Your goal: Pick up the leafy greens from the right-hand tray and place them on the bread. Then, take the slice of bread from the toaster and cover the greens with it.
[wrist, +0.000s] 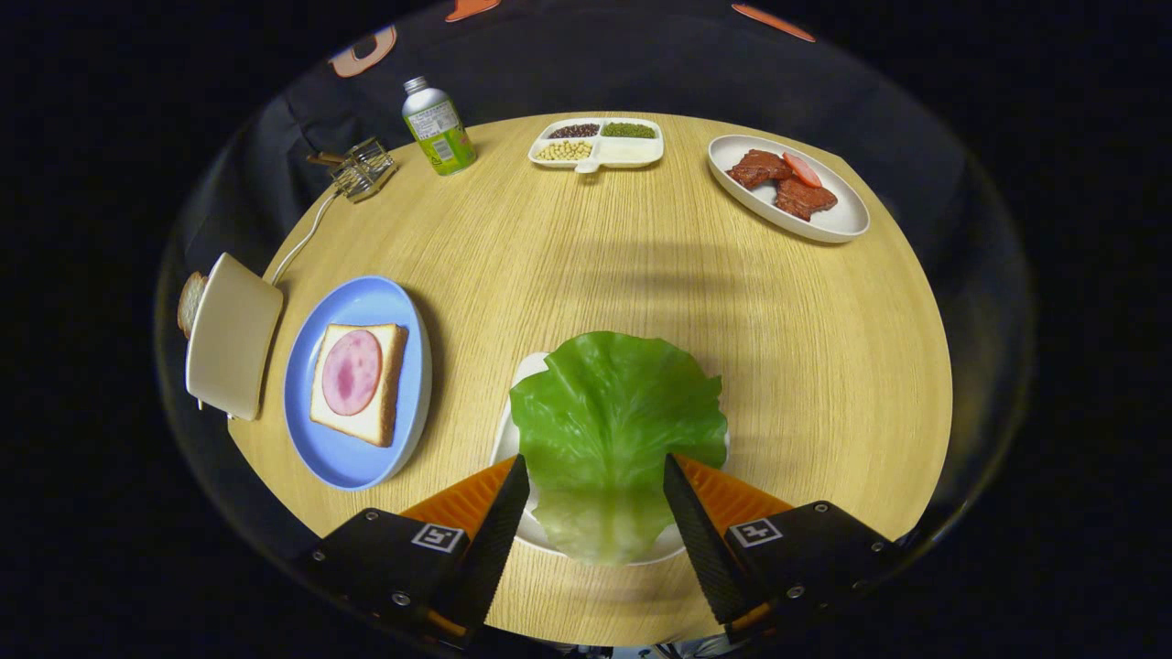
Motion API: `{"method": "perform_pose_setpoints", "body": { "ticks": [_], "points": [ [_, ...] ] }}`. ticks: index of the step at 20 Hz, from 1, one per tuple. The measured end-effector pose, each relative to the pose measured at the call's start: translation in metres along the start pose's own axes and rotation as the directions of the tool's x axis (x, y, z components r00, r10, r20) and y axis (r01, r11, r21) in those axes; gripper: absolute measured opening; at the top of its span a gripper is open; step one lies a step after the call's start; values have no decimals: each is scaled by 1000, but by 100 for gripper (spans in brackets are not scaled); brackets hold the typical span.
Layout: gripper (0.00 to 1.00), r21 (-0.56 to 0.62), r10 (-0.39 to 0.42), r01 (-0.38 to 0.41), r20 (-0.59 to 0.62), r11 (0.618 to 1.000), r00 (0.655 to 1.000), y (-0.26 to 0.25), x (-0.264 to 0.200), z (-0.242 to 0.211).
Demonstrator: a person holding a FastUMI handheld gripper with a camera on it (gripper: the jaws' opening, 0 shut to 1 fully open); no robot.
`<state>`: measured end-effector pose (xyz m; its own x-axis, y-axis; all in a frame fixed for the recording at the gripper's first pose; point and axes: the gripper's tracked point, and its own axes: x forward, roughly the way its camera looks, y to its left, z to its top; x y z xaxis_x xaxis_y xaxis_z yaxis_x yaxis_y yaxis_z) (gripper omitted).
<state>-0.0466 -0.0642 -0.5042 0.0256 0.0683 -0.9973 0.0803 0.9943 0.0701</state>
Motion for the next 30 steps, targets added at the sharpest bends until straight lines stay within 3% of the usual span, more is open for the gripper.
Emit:
{"method": "perform_pose_setpoints", "body": {
  "ticks": [9, 13, 20, 24, 30],
  "points": [
    [87, -12, -66, 66, -13, 998, 998, -8, 15, -1],
    [73, 12, -90, 90, -6, 996, 996, -13, 16, 1],
    [19, 78, -97, 96, 21, 992, 995, -25, 14, 4],
    [7, 158, -38, 30, 50, 987, 998, -18, 3, 6],
    [6, 135, -4, -14, 131, 991, 991, 8, -31, 23]
  ]
}}
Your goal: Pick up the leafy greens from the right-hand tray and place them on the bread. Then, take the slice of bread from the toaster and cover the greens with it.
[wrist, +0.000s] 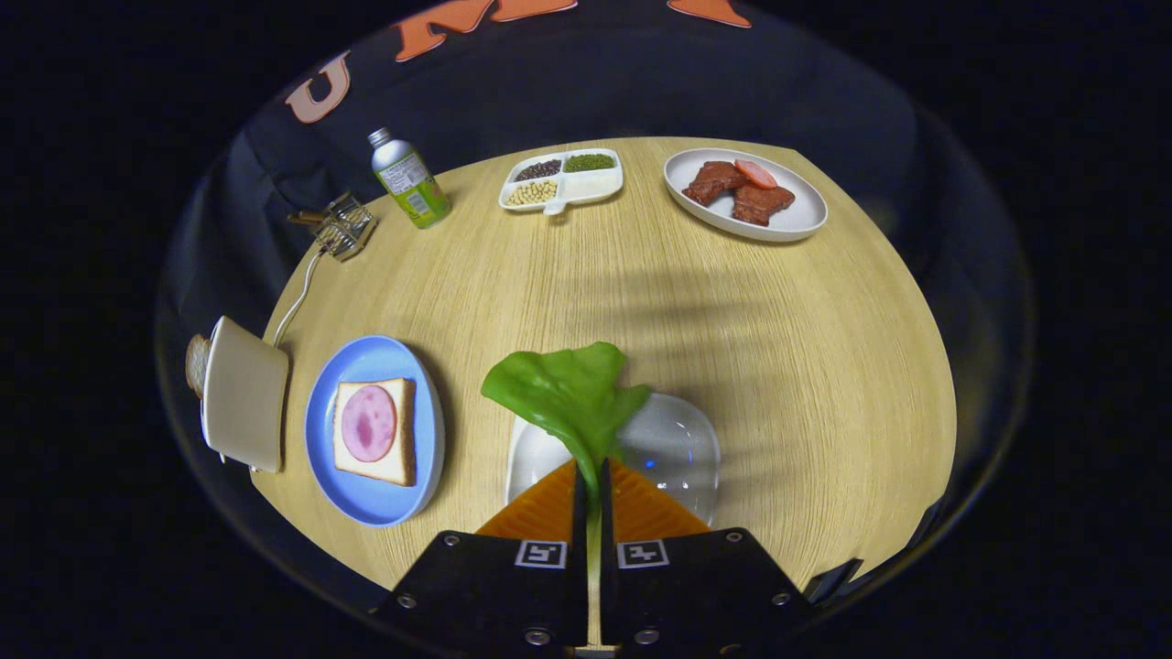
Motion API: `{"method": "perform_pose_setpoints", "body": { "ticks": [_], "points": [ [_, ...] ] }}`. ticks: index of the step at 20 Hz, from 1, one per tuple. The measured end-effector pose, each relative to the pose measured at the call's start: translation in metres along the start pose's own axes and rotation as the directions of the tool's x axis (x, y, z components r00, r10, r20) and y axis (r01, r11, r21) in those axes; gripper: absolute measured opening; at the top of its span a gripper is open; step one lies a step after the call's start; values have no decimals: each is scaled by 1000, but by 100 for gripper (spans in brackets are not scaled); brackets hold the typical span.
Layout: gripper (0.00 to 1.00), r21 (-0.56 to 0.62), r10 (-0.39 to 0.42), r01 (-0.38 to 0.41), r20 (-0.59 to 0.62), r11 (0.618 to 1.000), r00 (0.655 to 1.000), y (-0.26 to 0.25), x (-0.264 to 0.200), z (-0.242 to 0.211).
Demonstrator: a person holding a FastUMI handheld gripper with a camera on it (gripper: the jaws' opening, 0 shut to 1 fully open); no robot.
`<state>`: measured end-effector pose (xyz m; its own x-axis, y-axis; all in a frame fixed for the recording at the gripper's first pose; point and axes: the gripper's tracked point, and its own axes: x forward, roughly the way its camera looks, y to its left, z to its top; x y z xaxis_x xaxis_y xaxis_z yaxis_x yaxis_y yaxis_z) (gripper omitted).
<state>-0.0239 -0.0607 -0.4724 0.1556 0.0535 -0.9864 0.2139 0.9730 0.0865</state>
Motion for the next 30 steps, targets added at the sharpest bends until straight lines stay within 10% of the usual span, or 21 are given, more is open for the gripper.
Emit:
{"method": "perform_pose_setpoints", "body": {
  "ticks": [11, 30],
  "points": [
    [6, -96, 93, -83, 102, 992, 990, 75, -39, 30],
    [6, -178, 138, -137, -8, 974, 990, 175, 21, 16]
  ]
}}
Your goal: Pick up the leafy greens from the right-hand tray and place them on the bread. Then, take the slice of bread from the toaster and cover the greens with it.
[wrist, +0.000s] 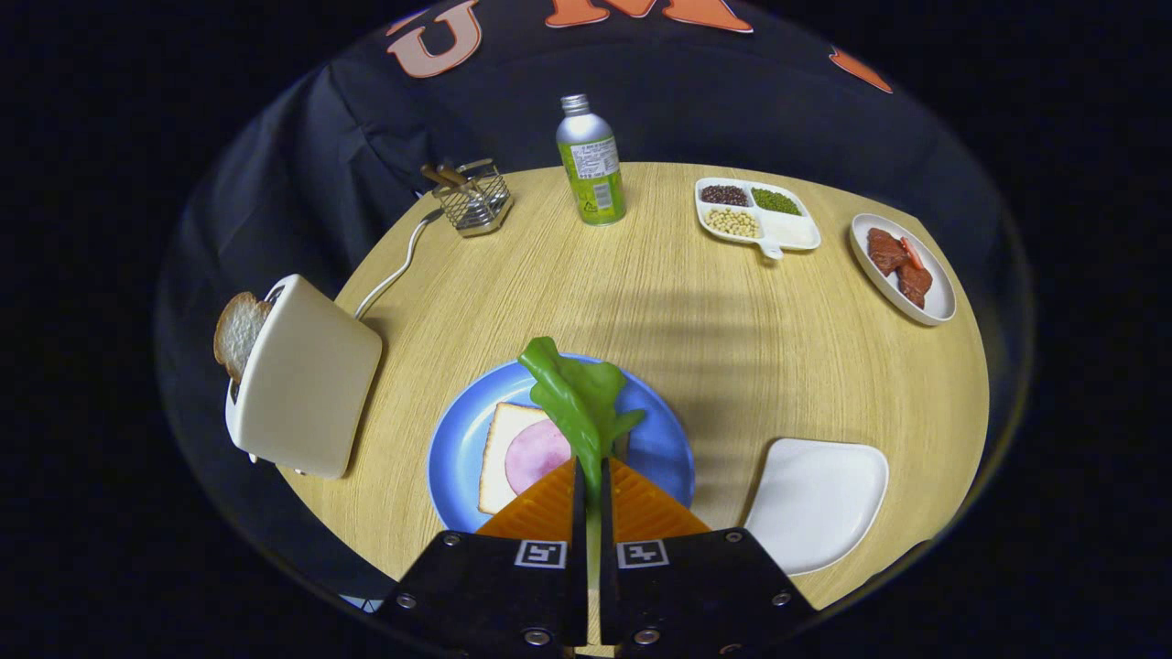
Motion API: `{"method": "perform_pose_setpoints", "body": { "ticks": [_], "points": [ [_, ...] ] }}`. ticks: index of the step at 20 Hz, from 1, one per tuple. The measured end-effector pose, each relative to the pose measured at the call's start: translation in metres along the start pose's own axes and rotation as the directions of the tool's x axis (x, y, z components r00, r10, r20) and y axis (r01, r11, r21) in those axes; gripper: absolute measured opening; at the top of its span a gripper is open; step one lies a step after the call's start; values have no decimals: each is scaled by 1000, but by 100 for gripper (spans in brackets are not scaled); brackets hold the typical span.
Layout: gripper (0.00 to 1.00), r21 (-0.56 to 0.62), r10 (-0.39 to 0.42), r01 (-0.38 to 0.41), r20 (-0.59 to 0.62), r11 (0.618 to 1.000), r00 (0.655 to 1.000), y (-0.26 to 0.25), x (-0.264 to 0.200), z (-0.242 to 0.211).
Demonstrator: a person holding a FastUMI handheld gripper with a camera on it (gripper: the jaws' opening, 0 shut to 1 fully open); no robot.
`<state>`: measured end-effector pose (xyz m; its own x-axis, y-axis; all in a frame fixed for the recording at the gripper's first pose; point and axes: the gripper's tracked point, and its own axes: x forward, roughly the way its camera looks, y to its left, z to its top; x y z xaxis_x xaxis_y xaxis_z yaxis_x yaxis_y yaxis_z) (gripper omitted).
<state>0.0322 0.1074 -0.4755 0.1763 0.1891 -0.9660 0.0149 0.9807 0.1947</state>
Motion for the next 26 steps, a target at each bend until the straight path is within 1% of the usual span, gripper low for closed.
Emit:
{"method": "perform_pose_setpoints", "body": {
  "ticks": [2, 7, 10, 13, 14, 15, 16, 18, 20, 21, 24, 26],
  "points": [
    [6, -8, -5, 5, -3, 1000, 1000, 5, 7, 1],
    [6, -12, 26, -27, -51, 1000, 998, 25, 16, -9],
    [8, -42, 18, -21, -73, 999, 997, 30, 21, -17],
    [15, -44, 9, -12, -74, 999, 997, 34, 20, -17],
    [20, -46, 5, -8, -68, 999, 998, 34, 19, -16],
    [22, -53, 1, -4, -64, 999, 998, 35, 16, -14],
    [28, -62, -4, 1, -57, 998, 998, 36, 13, -13],
    [34, -85, -12, 8, -43, 996, 999, 38, 8, -10],
    [38, -103, -32, 28, -36, 994, 999, 40, 5, -8],
    [38, -105, -37, 33, -34, 994, 999, 40, 2, -7],
    [39, -93, -4, 4, -2, 996, 1000, 57, -10, 7],
    [39, -93, -5, 4, -7, 996, 1000, 65, -19, 9]
  ]
}}
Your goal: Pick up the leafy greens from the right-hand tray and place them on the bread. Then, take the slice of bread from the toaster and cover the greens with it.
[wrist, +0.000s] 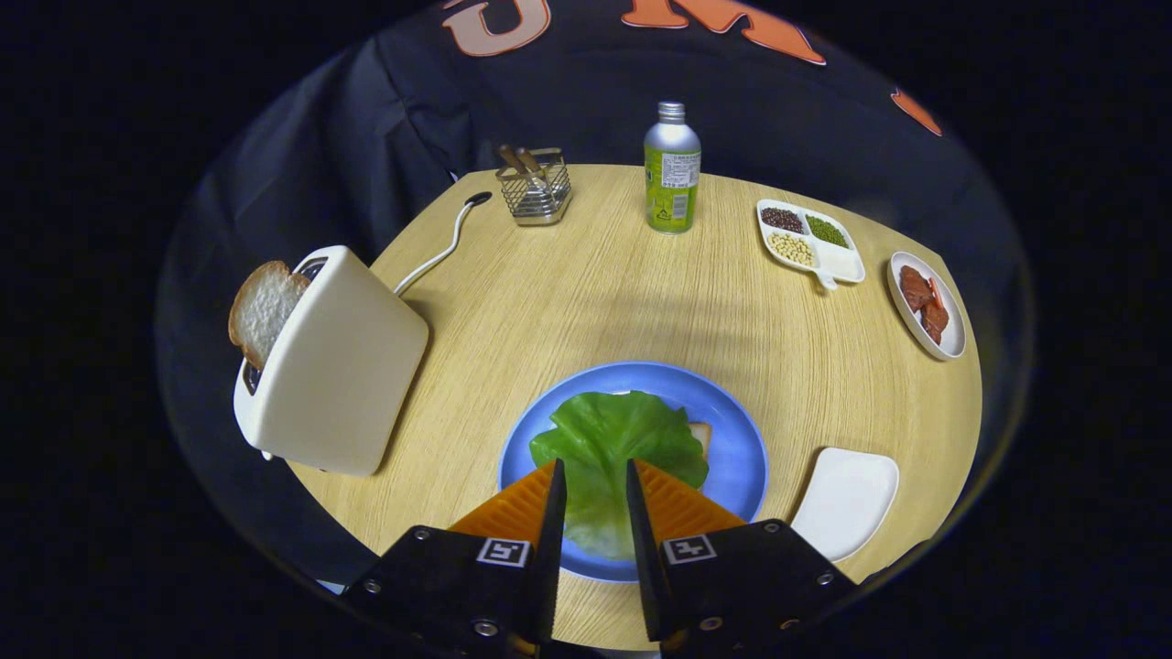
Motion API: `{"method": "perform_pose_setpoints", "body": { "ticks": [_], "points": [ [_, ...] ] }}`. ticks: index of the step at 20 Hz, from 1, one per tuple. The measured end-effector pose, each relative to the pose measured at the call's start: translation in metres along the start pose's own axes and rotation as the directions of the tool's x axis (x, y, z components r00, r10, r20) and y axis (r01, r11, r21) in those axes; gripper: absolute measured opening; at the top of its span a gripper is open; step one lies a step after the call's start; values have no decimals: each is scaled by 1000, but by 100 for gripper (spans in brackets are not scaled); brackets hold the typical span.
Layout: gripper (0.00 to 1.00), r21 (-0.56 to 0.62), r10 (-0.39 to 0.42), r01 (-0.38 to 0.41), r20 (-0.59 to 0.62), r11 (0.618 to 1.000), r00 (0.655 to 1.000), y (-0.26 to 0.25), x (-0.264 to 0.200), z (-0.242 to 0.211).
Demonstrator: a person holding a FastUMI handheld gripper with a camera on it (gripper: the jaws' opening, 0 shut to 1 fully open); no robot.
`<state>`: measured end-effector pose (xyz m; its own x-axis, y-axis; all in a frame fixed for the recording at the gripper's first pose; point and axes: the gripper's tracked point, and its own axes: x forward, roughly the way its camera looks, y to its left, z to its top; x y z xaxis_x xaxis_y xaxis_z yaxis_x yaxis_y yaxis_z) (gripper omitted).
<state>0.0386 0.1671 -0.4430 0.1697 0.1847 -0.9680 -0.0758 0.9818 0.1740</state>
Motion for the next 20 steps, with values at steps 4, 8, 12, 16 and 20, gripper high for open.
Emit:
{"method": "perform_pose_setpoints", "body": {
  "ticks": [4, 8, 12, 16, 20],
  "points": [
    [45, 27, 47, -48, 19, 999, 999, 29, -24, 20],
    [59, 11, 81, -82, 55, 997, 995, 64, -46, 45],
    [77, -29, 108, -106, 85, 994, 990, 103, -65, 69],
    [85, -62, 122, -116, 101, 991, 987, 142, -73, 86],
    [87, -119, 150, -137, 107, 983, 983, 190, -80, 99]
  ]
}}
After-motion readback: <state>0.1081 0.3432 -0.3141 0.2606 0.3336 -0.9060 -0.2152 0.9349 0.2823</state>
